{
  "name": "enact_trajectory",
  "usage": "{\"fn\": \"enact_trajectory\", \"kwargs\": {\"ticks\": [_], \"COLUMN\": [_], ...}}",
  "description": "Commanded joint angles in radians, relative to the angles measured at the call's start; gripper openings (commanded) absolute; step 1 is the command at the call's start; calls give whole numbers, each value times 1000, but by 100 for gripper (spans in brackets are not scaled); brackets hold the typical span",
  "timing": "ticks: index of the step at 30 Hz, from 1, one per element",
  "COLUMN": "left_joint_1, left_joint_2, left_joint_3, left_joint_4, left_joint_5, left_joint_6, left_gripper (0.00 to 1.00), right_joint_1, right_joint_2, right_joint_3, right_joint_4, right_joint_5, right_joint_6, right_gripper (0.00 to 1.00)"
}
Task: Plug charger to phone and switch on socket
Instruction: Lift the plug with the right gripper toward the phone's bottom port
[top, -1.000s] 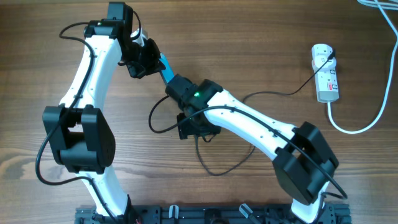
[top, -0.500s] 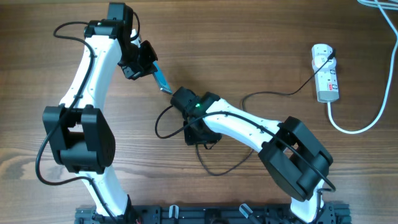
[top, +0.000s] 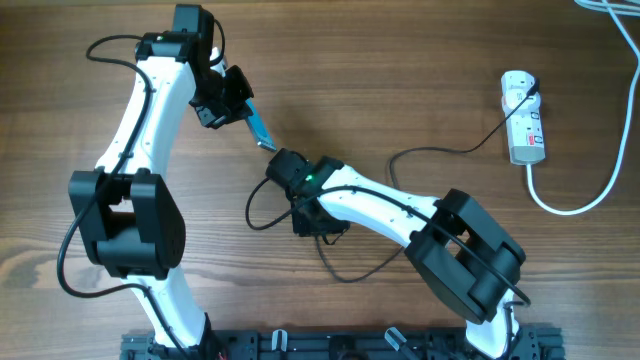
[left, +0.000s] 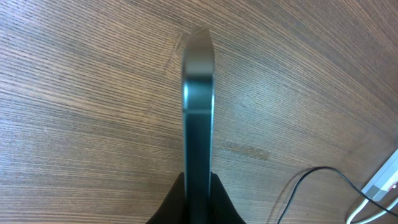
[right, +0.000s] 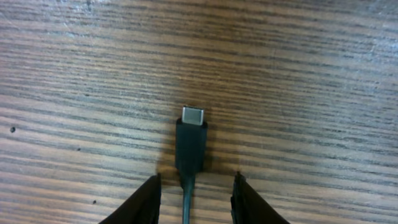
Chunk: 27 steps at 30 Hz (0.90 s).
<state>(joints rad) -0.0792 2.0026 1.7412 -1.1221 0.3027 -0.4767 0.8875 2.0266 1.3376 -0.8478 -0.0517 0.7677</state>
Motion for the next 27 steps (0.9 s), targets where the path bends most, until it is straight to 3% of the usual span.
{"fn": "enact_trajectory", "kwargs": {"ticks": [1,4,7,21,24,27], "left_joint_1": [-1,-1,-1,-1,-1,-1], "left_joint_2": [-30,-30,-30,-30,-30,-30], "left_joint_3": [17,17,17,17,17,17], "left_joint_4": [-1,-1,-1,-5,-5,-8], "left_joint_5": [-5,-5,-5,-5,-5,-5], "left_joint_6": [-10,-10,-10,-10,-10,-10], "left_gripper": [4,4,4,4,4,4], "right_joint_1": [2,2,2,2,2,2], "right_joint_2": [48,50,50,50,50,50], "right_joint_3": [-4,-4,-4,-4,-4,-4], "right_joint_4": [3,4,3,6,10,17], "right_joint_5": [21,21,21,-21,-19,-2], "right_joint_6": [21,21,29,48,47,47], "right_gripper": [36,32,20,11,12,20]}}
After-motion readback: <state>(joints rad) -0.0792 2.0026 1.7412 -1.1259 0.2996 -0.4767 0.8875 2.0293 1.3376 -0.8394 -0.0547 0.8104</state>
